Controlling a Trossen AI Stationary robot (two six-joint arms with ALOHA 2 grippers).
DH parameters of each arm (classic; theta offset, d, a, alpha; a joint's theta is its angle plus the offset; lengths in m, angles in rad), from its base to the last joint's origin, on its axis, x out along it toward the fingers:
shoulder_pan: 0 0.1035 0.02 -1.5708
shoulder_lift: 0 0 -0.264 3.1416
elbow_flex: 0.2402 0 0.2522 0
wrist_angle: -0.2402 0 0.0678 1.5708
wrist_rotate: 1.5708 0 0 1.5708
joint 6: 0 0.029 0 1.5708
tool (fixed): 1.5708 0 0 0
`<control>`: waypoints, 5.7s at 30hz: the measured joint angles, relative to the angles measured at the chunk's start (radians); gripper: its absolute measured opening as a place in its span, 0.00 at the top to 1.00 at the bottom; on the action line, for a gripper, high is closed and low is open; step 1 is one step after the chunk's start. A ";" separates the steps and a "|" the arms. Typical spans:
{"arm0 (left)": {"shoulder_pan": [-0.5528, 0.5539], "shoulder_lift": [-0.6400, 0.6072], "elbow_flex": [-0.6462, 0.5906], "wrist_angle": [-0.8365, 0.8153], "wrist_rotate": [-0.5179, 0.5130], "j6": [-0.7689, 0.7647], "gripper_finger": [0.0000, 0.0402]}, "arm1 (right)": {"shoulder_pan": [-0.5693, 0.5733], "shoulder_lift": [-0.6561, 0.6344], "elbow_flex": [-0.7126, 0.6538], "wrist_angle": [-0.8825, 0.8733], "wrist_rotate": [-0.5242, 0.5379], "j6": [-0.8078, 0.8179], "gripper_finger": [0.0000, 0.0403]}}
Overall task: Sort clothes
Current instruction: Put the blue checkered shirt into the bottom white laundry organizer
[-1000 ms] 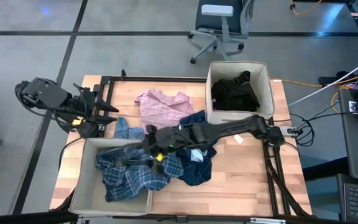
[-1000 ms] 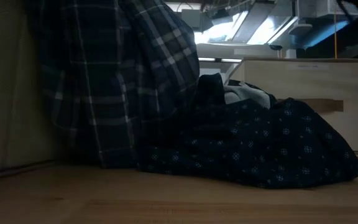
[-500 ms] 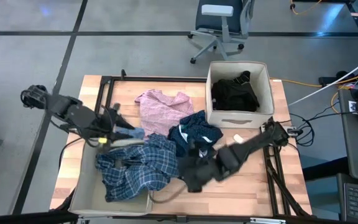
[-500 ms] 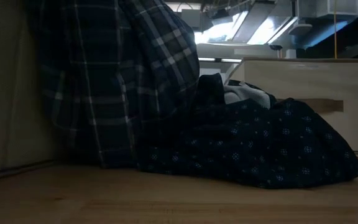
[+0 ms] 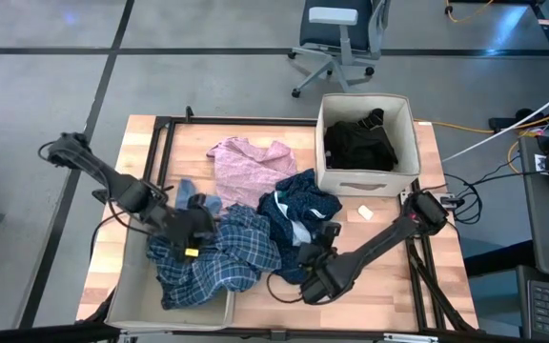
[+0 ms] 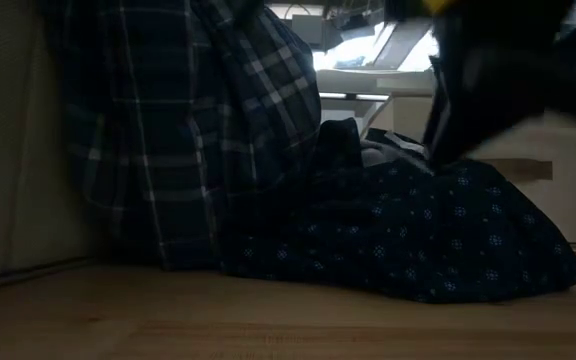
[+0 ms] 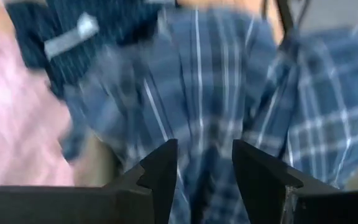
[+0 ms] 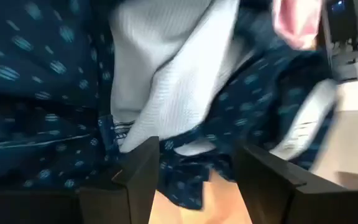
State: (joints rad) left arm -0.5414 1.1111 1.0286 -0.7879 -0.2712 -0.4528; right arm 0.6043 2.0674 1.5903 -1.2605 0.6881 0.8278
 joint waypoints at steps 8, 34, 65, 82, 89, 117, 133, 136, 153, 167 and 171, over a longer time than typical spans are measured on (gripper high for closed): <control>-0.042 0.010 -0.001 0.024 -0.089 -0.074 0.64 | -0.002 0.000 -0.161 0.259 0.030 0.018 0.51; -0.047 0.096 -0.242 0.473 -0.178 -0.035 0.97 | -0.004 0.000 -0.232 0.557 0.176 -0.109 0.51; -0.308 -0.155 0.548 -0.133 -0.484 0.102 1.00 | -0.031 0.000 -0.232 0.553 0.150 -0.103 0.51; -0.512 -0.069 0.526 -0.676 -0.132 -0.682 1.00 | -0.030 0.000 -0.231 0.552 0.149 -0.102 0.51; -0.622 -0.016 0.295 -0.587 -0.094 -0.932 1.00 | -0.030 0.000 -0.231 0.553 0.149 -0.103 0.51; -0.618 0.070 -0.334 -0.104 0.036 -1.179 0.65 | -0.043 0.000 -0.231 0.557 0.131 -0.107 0.51; -0.563 -0.257 -0.043 -0.126 -0.098 -0.970 0.54 | -0.043 0.000 -0.231 0.553 0.130 -0.127 0.51; -0.514 -0.262 0.016 -0.070 -0.250 -0.747 0.55 | -0.043 0.000 -0.231 0.553 0.130 -0.127 0.51; 0.033 0.062 0.090 0.349 -0.076 0.069 0.55 | -0.042 0.000 -0.231 0.552 0.113 -0.128 0.51; 0.297 0.425 0.410 -0.112 0.178 0.135 0.55 | -0.042 0.000 -0.231 0.554 0.124 -0.128 0.51; 0.316 0.459 0.411 -0.110 0.254 0.198 0.55 | -0.042 0.000 -0.231 0.556 0.129 -0.128 0.51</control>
State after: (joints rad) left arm -0.2256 1.5706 1.4399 -0.8978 -0.0172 -0.2552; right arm 0.5625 2.0674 1.3594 -0.7042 0.8169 0.7002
